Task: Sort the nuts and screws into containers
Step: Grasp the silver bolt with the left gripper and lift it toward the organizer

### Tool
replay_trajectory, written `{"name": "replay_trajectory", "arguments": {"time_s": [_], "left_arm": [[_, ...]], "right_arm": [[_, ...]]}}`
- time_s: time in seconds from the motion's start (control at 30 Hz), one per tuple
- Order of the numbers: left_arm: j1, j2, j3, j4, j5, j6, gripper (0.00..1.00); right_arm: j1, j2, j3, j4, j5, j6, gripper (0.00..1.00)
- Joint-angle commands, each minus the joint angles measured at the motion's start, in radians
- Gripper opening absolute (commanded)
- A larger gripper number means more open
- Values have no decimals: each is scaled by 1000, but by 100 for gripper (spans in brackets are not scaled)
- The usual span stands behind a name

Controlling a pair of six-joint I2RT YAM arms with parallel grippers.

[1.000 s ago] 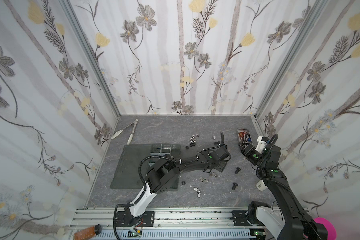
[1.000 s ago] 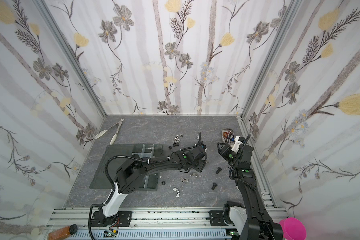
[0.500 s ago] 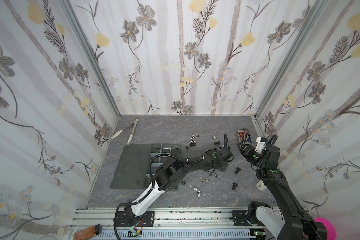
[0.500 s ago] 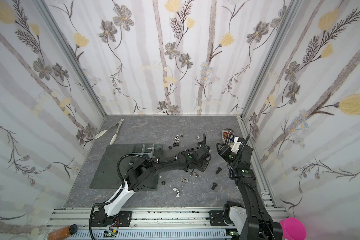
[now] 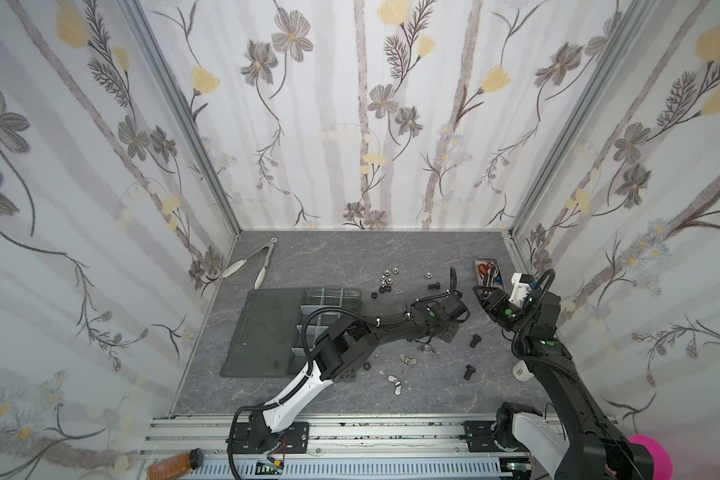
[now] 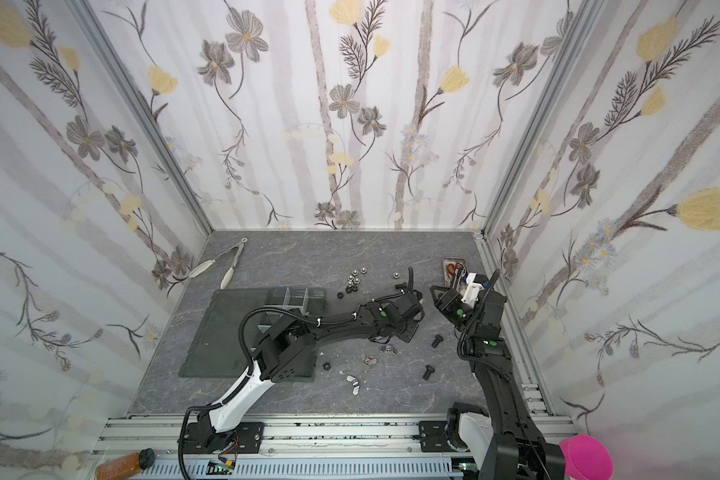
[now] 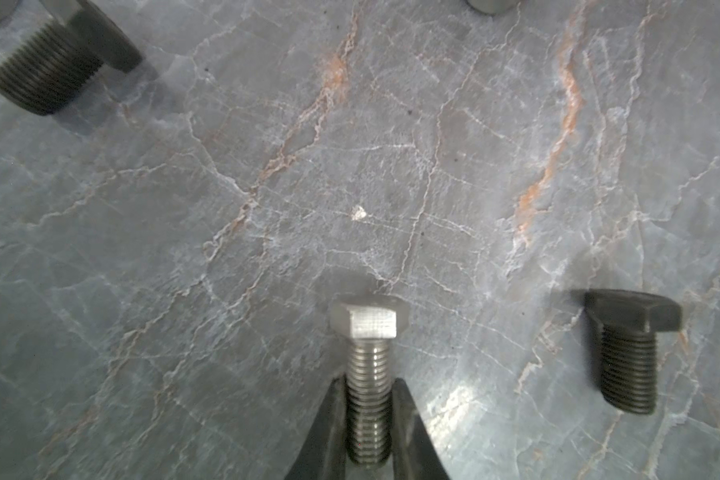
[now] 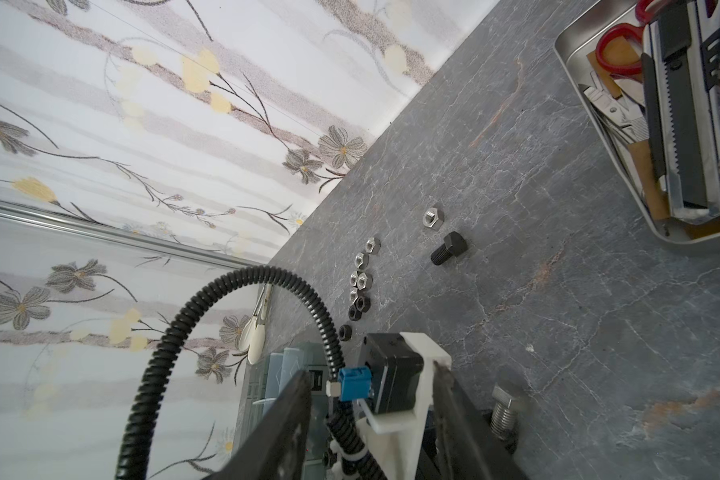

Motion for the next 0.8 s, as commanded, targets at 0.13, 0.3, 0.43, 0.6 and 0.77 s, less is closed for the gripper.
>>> {"name": "replay_trajectory", "arguments": {"time_s": [0.13,0.3,0.43,0.6,0.77], "left_arm": [[5,-65,-33,0,-31,-2,13],[24,-167,-108,33,-39,-11,11],[50,-274,-202,72,-24,-29,11],[94,-418,-335,103,-28,-47,11],[142,-560,-473,124,-42,-59,11]], "right_arm": [[1,-32,2,-1,-11,-3,49],[9,-39,10,-23,-21,-17,49],[39,-38,14,-40,-13,-38,50],[97,-26,30,-55,8,-52,51],[174,10,63,-67,48,-72,52]]}}
